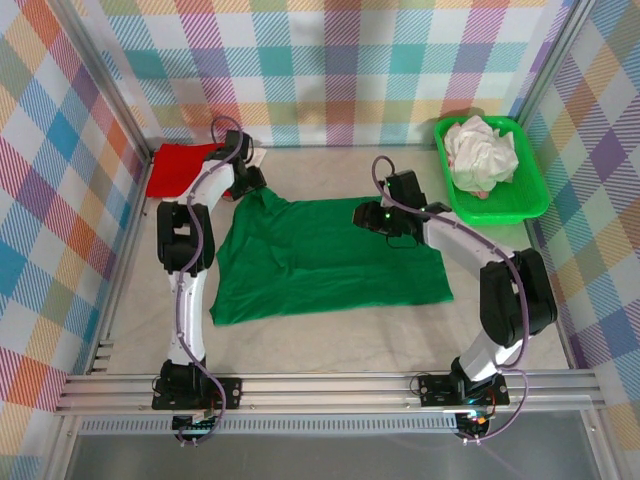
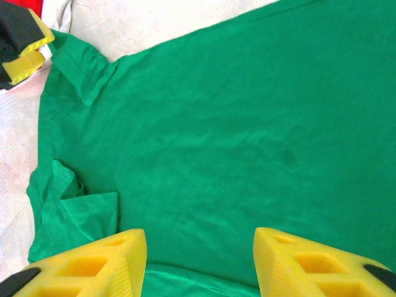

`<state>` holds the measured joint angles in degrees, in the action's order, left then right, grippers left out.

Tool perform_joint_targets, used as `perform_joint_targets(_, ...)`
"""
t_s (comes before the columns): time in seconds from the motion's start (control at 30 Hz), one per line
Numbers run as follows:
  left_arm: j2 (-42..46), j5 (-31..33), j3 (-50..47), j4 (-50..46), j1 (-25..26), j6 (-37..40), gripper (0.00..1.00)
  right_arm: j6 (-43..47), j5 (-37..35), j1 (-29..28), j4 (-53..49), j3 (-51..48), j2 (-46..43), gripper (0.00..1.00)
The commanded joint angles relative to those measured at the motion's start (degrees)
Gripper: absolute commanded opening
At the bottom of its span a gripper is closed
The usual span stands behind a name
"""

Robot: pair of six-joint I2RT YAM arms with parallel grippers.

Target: Fold and stack the t-shirts

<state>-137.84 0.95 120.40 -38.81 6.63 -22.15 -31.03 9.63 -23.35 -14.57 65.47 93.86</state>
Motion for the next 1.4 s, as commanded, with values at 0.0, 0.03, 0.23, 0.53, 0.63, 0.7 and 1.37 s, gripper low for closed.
perform_joint_targets(0.0,-3.1,0.8,4.3,-2.3,-1.4,1.1,0.56,1.0,0.4,0.7,1.3,-0.9,-3.0,0.49)
perform_joint_targets(0.03,-4.2,0.3,5.8,-2.7,-1.6,1.2,0.56,1.1,0.2,0.9,1.2,-1.1,-3.7,0.49)
perform_joint_targets(0.23,-8.9,-1.7,14.0,-3.3,-1.7,1.9,0.36,1.9,-1.1,2.3,-0.2,-2.1,-7.1,0.49)
perform_joint_targets(0.53,-8.8,-4.7,20.0,-5.9,-1.5,1.3,0.0,3.0,-3.0,3.9,-2.1,-1.9,-8.6,0.5)
perform_joint_targets(0.63,-5.4,-5.7,18.7,-6.6,-1.2,1.3,0.0,2.9,-1.8,6.9,-4.9,1.6,-5.0,0.51)
perform_joint_targets(0.7,-1.9,-6.2,15.6,-5.5,-1.2,0.5,0.0,3.8,-2.9,9.1,-8.9,6.9,-0.2,0.51)
perform_joint_targets(1.37,23.0,-15.7,-12.0,1.4,0.2,-6.6,0.01,8.3,-15.6,16.5,-28.6,52.0,41.4,0.6)
